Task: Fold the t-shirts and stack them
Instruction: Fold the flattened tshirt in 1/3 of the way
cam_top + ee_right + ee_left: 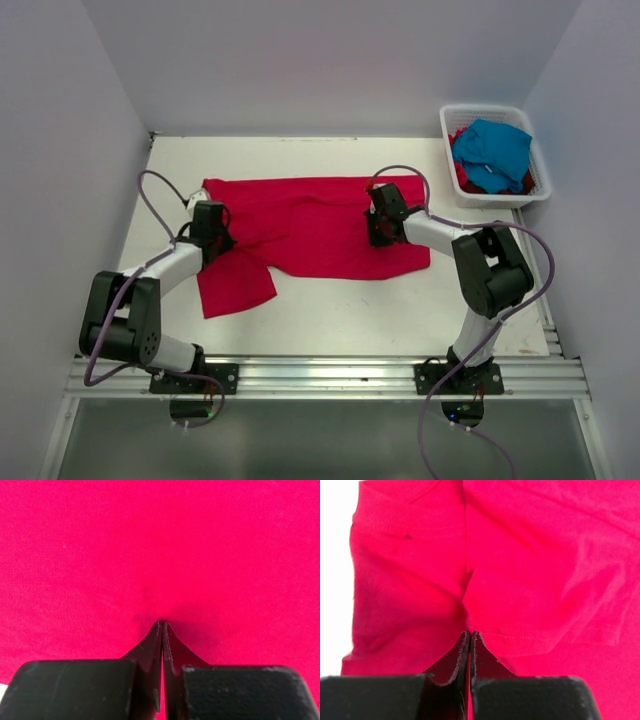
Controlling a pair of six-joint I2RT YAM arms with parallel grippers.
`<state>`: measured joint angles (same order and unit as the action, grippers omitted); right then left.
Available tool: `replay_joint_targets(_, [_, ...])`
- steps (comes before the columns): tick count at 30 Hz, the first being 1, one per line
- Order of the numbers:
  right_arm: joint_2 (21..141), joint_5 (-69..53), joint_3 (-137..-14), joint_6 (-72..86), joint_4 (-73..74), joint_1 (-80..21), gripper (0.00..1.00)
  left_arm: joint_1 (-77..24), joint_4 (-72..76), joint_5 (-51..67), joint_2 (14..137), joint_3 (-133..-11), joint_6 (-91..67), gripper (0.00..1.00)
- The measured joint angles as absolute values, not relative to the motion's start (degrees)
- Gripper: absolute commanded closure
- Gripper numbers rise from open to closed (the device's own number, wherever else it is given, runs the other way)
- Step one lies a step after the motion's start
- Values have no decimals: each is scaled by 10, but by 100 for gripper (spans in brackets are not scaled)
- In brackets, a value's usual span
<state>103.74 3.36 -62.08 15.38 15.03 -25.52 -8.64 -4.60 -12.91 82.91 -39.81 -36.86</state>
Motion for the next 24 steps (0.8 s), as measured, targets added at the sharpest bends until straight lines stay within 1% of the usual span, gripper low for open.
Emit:
replay_joint_targets(1, [1037,34,-621,154,150,-255,100,-86,-50,-129,826,-395,-369,81])
replay_joint_targets(3, [1037,34,-621,154,150,-255,100,-86,-57,-130,815,-389,-371,62])
replay_joint_targets(4, [1037,34,-621,154,150,-255,100,-86,-59,-130,806,-384,-373,37])
replay_joint_targets(5, [1037,34,-621,154,150,-255,100,-87,-61,-131,795,-379,-371,23])
replay_joint_targets(7, [1037,34,-621,154,150,-255,100,-89,-63,-133,750,-359,-377,15])
replay_joint_targets(8, [1037,34,-621,154,151,-255,97,-92,-65,-136,724,-350,-377,14])
replay_joint_targets(10, [1034,35,-621,154,152,-255,95,-101,-70,-139,669,-338,-377,13])
replay_joint_targets(12, [1029,35,-621,154,153,-255,94,-111,-74,-139,625,-336,-377,14])
replay_joint_targets(14, [1021,35,-620,155,155,-255,93,-120,-75,-136,590,-336,-377,24])
replay_joint_targets(15, [1015,35,-618,155,155,-255,94,-124,-78,-132,580,-336,-375,31])
replay_joint_targets(16, [1009,36,-615,156,155,-255,95,-129,-82,-126,575,-336,-373,51])
replay_joint_targets(17, [1000,37,-611,156,155,-255,100,-135,-85,-119,573,-333,-373,69])
replay_joint_targets(18, [990,41,-604,159,155,-255,100,-142,-88,-111,573,-329,-369,97])
replay_joint_targets(19, [980,46,-599,161,157,-255,100,-149,-95,-103,573,-323,-369,100])
replay_joint_targets(22, [939,60,-573,175,159,-255,100,-167,-125,-77,574,-302,-361,100])
replay_joint_targets(24, [908,67,-552,187,159,-255,100,-171,-150,-64,574,-294,-357,89])
